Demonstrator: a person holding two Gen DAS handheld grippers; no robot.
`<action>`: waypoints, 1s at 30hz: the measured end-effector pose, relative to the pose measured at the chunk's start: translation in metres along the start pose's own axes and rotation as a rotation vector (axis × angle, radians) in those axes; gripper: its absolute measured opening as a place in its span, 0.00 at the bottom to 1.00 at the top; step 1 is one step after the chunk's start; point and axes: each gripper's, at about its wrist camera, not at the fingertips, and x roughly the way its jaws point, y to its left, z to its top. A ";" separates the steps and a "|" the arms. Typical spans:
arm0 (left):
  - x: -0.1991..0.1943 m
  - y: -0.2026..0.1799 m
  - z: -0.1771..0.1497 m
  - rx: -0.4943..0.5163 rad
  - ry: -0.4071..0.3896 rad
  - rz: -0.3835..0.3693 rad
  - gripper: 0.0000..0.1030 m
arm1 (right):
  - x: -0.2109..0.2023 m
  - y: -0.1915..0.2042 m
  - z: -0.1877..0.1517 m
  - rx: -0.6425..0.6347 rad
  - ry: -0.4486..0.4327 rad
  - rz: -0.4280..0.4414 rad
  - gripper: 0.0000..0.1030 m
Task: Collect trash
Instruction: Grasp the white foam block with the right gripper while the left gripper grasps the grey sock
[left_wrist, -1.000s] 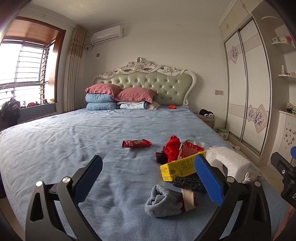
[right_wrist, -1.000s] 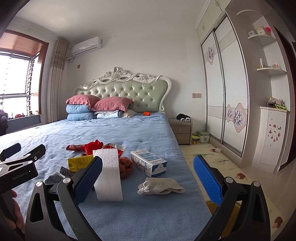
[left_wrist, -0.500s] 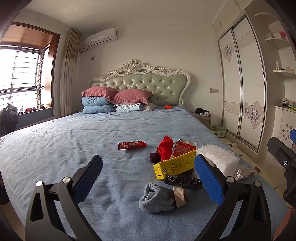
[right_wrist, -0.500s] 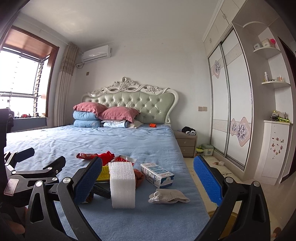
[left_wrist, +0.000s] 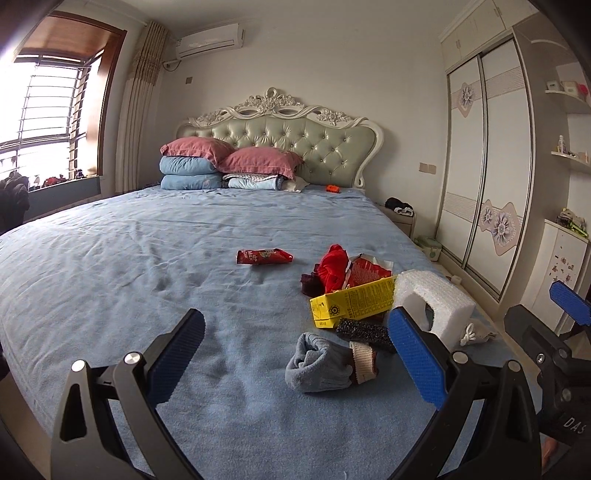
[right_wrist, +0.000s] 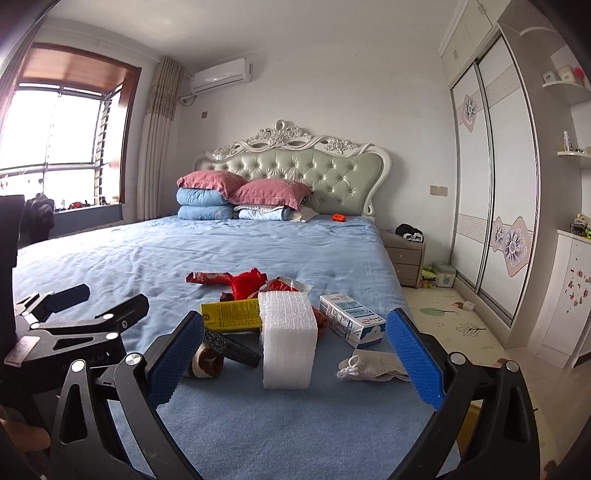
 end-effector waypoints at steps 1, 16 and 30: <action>0.002 0.002 -0.002 -0.001 0.023 0.002 0.96 | 0.004 0.002 -0.002 -0.021 0.019 0.003 0.92; 0.026 0.013 -0.015 0.029 0.178 -0.055 0.96 | 0.081 -0.003 0.002 -0.055 0.263 -0.034 0.87; 0.043 -0.008 -0.019 0.094 0.250 -0.099 0.96 | 0.115 -0.026 -0.001 0.103 0.384 0.103 0.44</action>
